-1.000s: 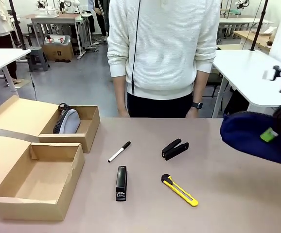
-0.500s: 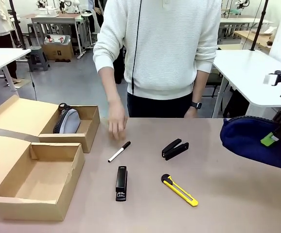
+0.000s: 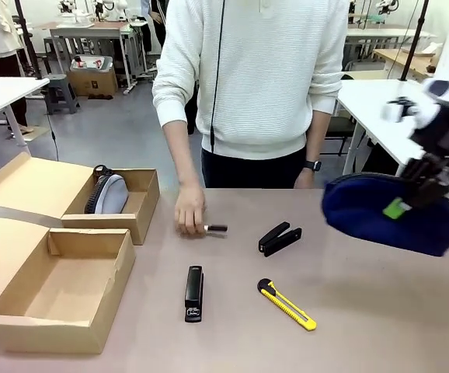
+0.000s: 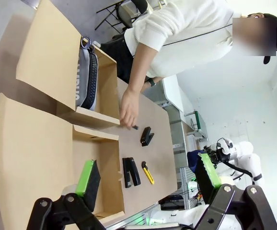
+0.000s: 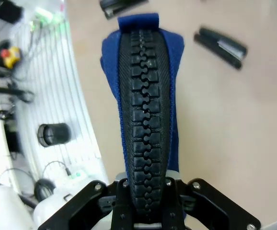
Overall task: Place items inside the box.
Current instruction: Pick up a Pencil pouch or Stapler and place it inside the Mailer Box closest to the robot.
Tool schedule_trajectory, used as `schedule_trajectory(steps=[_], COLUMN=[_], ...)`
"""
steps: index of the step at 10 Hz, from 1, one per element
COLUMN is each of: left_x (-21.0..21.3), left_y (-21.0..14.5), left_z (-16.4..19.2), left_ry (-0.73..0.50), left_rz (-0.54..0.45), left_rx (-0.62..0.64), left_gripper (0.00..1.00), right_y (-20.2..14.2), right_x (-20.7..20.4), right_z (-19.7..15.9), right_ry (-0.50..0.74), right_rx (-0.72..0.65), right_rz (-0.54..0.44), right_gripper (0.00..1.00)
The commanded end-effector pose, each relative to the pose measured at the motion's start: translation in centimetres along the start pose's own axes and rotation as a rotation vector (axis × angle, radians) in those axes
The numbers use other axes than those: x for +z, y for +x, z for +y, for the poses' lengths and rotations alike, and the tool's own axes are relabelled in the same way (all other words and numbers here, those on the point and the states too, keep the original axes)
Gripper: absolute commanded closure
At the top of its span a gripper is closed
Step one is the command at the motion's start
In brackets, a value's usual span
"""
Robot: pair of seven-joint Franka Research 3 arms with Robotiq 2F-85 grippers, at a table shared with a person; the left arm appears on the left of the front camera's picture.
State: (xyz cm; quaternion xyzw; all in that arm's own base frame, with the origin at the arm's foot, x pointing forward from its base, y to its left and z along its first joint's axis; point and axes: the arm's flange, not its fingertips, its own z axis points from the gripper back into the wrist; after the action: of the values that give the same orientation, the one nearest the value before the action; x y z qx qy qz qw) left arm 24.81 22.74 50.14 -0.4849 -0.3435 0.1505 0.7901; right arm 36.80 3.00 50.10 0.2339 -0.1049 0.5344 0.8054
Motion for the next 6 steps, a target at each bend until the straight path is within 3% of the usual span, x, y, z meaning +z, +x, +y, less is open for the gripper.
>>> schedule_trajectory(steps=[1,6], left_x=[-0.1,-0.1], left_y=[0.1,0.1], left_z=[0.0,0.0], left_ry=[-0.024,-0.024], left_rz=[-0.014,-0.014], left_rx=[-0.022,-0.022], left_gripper=[0.00,0.00], right_y=[-4.9,-3.0], right_x=[1.6,0.3], right_z=[0.2,-0.5], right_ry=[-0.013,-0.045], right_rx=[-0.054,-0.085], right_rz=[-0.093,-0.051], right_gripper=[0.92,0.92])
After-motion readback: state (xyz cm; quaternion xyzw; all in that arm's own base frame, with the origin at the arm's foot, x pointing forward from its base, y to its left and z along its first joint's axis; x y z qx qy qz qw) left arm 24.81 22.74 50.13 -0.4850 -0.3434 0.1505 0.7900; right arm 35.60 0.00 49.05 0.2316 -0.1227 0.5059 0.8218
